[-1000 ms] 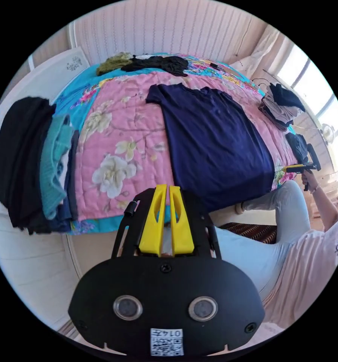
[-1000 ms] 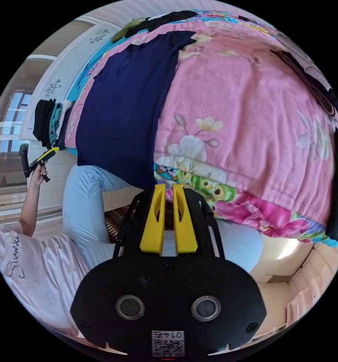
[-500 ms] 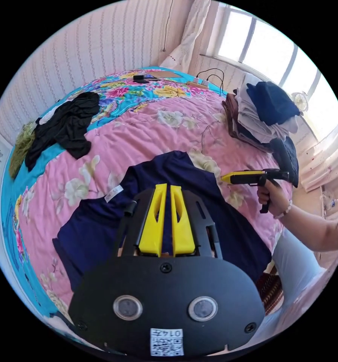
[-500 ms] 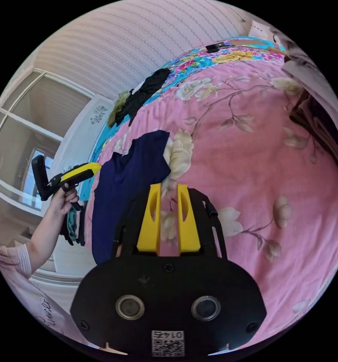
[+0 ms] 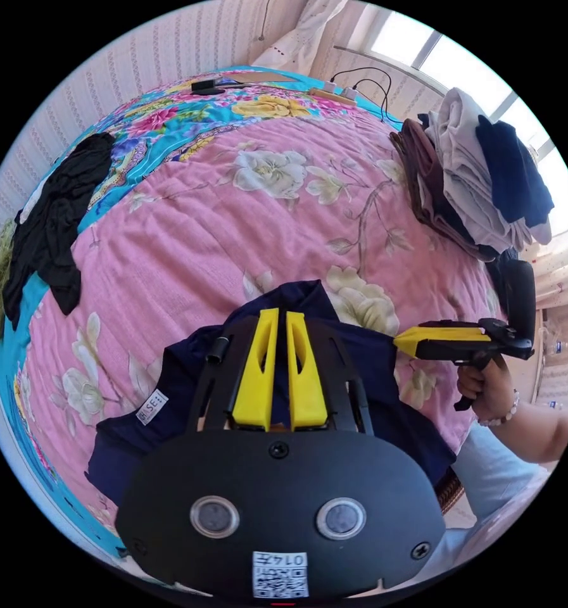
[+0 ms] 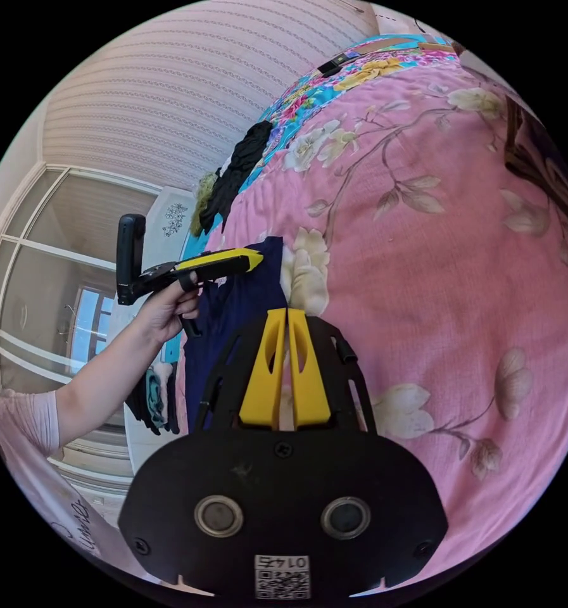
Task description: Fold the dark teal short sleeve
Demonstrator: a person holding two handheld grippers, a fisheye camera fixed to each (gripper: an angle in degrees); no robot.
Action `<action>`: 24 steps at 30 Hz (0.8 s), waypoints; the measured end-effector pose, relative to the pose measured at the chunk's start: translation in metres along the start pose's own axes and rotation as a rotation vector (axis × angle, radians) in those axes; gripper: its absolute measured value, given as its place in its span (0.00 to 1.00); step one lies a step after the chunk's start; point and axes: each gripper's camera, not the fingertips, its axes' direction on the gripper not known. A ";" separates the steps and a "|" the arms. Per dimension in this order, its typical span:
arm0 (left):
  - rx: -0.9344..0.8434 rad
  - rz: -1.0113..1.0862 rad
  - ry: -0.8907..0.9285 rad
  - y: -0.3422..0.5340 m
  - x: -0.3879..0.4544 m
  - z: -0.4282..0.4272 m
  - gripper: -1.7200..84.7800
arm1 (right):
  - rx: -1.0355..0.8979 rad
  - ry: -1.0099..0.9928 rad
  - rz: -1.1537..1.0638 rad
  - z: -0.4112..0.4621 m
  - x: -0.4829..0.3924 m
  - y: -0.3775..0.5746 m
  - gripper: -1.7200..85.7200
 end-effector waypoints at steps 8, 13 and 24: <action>0.148 0.118 0.121 -0.016 0.017 -0.029 0.01 | 0.100 -0.048 0.032 -0.019 0.003 -0.002 0.02; 0.158 0.221 0.159 -0.048 0.045 -0.014 0.01 | 0.189 -0.011 0.102 -0.029 0.006 0.000 0.02; 0.067 0.192 0.157 -0.052 0.041 0.008 0.08 | 0.146 0.028 0.264 0.025 0.023 -0.007 0.02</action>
